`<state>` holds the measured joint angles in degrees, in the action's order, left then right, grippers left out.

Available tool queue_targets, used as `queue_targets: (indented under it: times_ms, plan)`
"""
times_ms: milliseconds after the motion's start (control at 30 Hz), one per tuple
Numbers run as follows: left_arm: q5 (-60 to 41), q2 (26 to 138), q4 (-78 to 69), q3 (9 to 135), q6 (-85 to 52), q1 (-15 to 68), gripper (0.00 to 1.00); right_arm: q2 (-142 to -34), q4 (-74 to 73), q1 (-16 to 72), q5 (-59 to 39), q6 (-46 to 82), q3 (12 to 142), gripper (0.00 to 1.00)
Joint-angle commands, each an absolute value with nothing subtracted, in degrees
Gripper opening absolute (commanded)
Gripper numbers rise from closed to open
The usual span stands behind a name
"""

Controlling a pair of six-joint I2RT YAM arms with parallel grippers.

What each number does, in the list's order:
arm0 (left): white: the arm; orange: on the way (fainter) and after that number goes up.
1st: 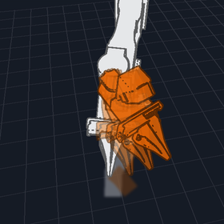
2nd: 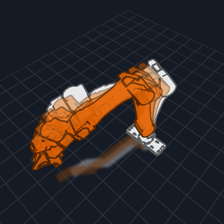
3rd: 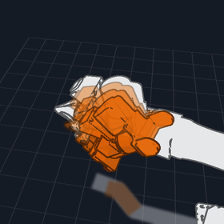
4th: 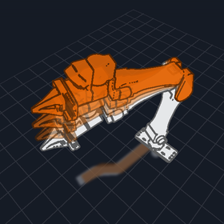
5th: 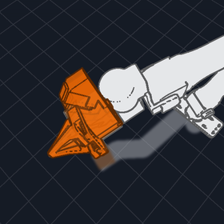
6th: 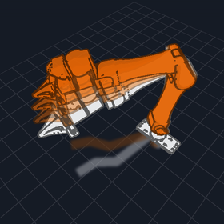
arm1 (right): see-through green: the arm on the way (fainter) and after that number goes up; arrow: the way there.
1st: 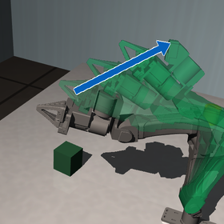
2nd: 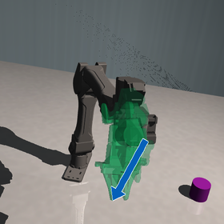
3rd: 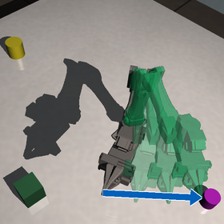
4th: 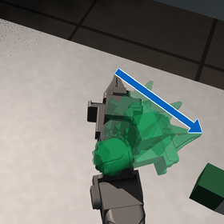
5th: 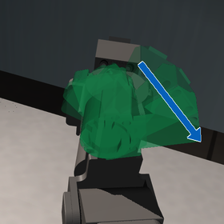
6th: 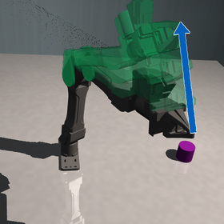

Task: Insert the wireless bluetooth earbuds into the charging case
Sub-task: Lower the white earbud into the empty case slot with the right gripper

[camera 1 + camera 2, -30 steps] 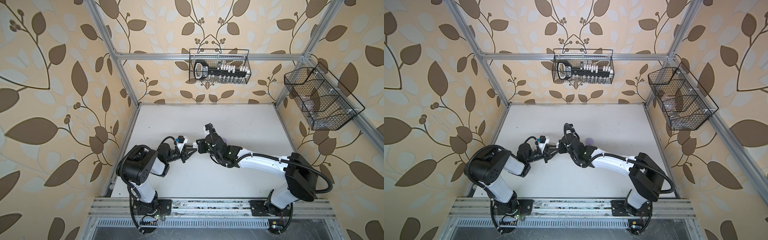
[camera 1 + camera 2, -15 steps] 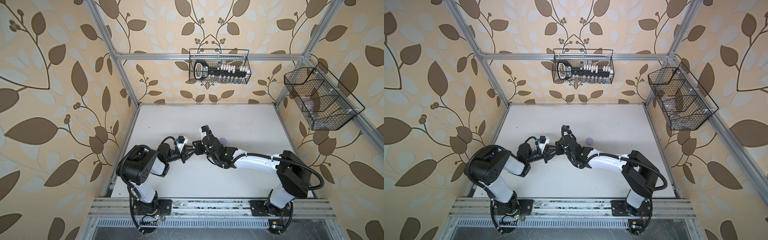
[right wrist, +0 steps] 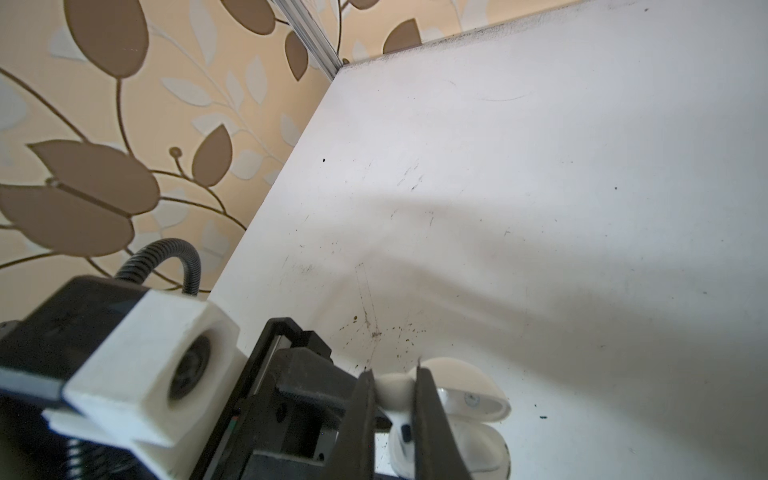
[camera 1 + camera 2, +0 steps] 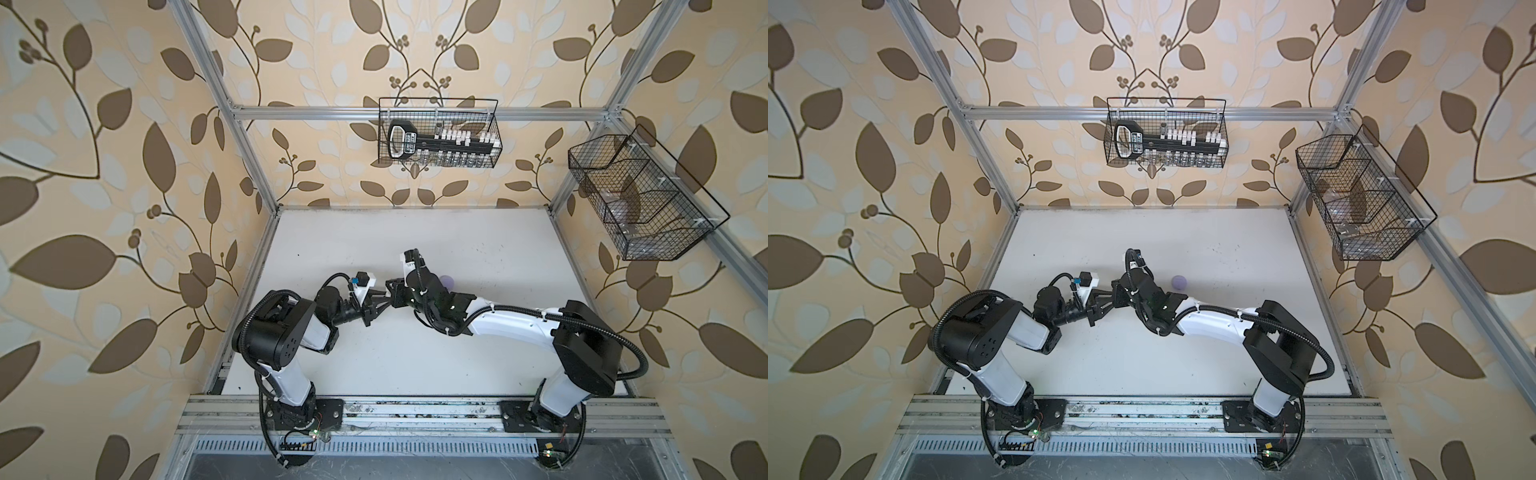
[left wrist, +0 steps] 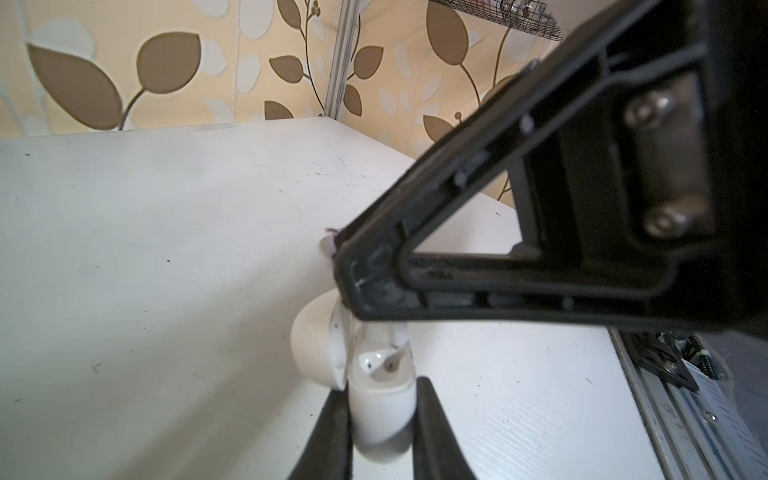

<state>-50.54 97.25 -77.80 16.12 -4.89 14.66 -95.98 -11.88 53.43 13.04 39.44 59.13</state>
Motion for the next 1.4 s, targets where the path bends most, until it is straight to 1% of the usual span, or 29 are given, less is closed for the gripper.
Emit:
queue_targets:
  times_ms: [0,667,1367]
  plan:
    - [-51.8,97.3,-81.4,17.2,-5.2,15.0,0.18,-96.4,-12.8,53.0,12.7,39.8,57.7,0.09]
    - [-51.6,97.3,-81.4,17.2,-5.3,14.9,0.18,-97.4,-14.0,53.4,11.6,40.4,56.8,0.09]
    - [-51.6,97.1,-81.5,17.2,-5.3,14.9,0.18,-95.3,-13.8,54.6,12.3,41.1,53.5,0.09]
